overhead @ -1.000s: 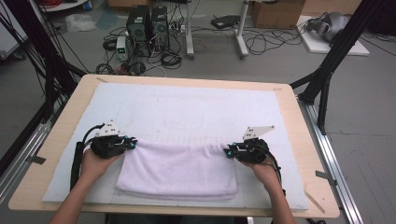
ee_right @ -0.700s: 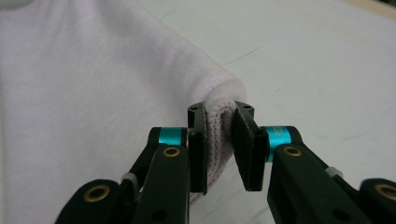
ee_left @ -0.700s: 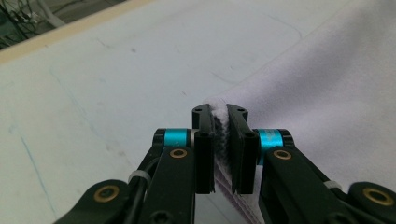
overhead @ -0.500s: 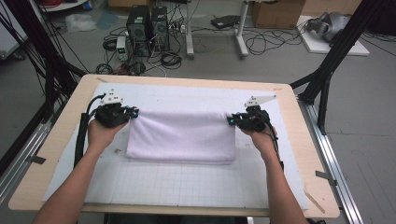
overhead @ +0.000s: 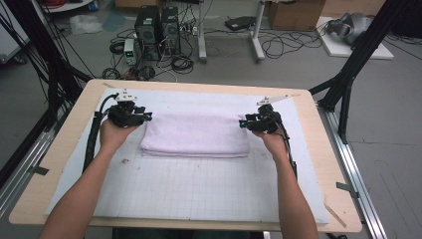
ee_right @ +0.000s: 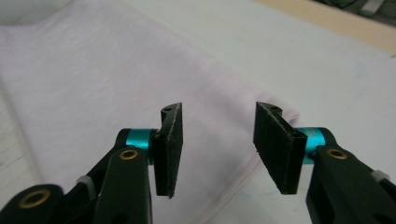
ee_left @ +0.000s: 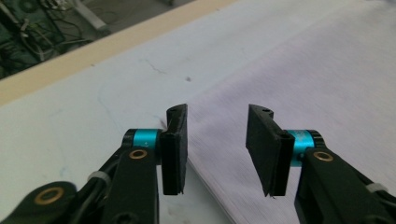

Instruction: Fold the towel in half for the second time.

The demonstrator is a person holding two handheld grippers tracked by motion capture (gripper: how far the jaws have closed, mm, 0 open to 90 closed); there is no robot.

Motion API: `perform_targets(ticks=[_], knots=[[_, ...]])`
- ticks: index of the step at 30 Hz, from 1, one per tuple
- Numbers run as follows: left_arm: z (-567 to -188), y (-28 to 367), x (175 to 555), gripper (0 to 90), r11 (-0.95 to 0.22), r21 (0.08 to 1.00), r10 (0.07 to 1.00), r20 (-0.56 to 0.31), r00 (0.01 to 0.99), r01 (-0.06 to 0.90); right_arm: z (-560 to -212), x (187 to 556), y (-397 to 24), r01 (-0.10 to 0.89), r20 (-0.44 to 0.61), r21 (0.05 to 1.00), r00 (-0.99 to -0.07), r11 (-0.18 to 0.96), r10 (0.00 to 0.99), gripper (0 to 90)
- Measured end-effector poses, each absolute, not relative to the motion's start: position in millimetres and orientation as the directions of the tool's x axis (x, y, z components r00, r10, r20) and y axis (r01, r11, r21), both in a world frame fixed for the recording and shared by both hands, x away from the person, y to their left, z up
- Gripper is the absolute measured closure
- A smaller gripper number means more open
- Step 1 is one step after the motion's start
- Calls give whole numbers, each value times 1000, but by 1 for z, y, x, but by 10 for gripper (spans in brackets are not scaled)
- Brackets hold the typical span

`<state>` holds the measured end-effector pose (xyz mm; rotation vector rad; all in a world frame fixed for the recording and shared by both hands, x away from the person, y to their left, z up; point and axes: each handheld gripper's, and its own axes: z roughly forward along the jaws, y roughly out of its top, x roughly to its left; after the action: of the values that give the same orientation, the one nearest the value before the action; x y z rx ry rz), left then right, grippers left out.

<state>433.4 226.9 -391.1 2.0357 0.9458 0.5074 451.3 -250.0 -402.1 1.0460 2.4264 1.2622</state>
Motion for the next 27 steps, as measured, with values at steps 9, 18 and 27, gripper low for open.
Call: perform_targets(ticks=[9, 18, 27], knots=[[-425, 227, 388, 829, -453, 781, 658, -32, 752, 430, -421, 415, -243, 481, 129, 733, -793, 482, 596, 708], [-437, 236, 371, 759, -499, 756, 656, 11, 754, 423, -432, 388, -253, 498, 153, 707, -801, 502, 579, 708], [-427, 239, 359, 675, -449, 799, 642, -24, 766, 401, -435, 375, -255, 441, 124, 763, -816, 472, 564, 638]])
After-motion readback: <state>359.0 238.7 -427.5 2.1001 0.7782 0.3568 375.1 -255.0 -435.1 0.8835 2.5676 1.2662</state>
